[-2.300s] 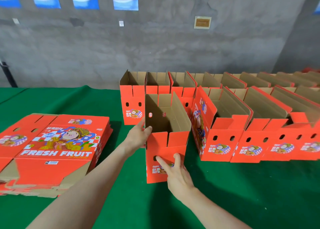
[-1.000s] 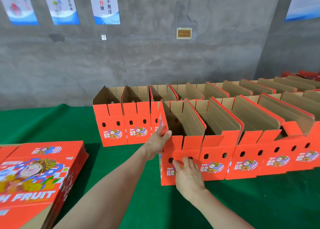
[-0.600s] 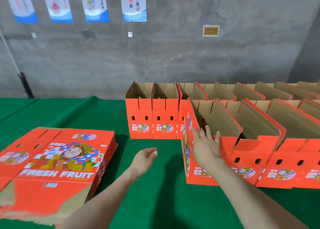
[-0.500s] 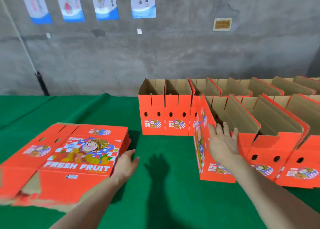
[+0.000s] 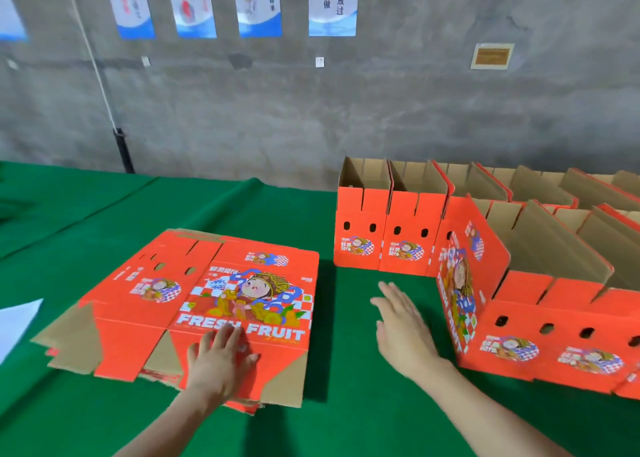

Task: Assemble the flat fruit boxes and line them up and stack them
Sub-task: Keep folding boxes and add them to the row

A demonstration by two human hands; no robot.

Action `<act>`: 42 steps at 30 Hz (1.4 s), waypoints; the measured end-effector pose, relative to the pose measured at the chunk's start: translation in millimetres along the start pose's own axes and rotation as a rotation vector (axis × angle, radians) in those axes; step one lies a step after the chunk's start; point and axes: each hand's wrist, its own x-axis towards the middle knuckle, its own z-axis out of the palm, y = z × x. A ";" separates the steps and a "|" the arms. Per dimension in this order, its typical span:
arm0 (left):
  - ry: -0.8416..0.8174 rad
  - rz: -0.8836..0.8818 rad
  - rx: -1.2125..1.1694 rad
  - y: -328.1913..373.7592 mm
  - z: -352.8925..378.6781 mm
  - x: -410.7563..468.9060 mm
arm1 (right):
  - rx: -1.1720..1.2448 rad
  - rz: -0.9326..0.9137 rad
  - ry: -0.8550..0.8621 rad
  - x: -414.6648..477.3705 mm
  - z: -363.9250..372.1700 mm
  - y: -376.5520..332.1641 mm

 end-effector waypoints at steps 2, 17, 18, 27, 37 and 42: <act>0.046 0.041 0.000 5.1 2.3 -10.1 | 0.136 0.085 -0.147 -1.0 28.1 -29.1; 0.206 0.326 -0.300 -0.8 -56.1 -25.5 | 1.158 0.764 -0.161 49.1 23.0 -108.9; 0.223 0.376 -0.311 1.8 -69.8 -24.9 | 1.173 0.759 -0.138 53.1 10.6 -106.5; 0.135 0.826 -0.088 27.9 -172.2 -33.5 | 1.239 0.963 -0.115 32.2 -79.6 -45.9; 0.399 0.900 -0.319 122.7 -270.3 -43.5 | 1.579 0.770 0.288 -20.8 -142.0 -16.0; 0.351 0.886 -0.306 175.6 -292.4 -54.9 | 1.123 0.190 0.721 -55.0 -174.3 -24.0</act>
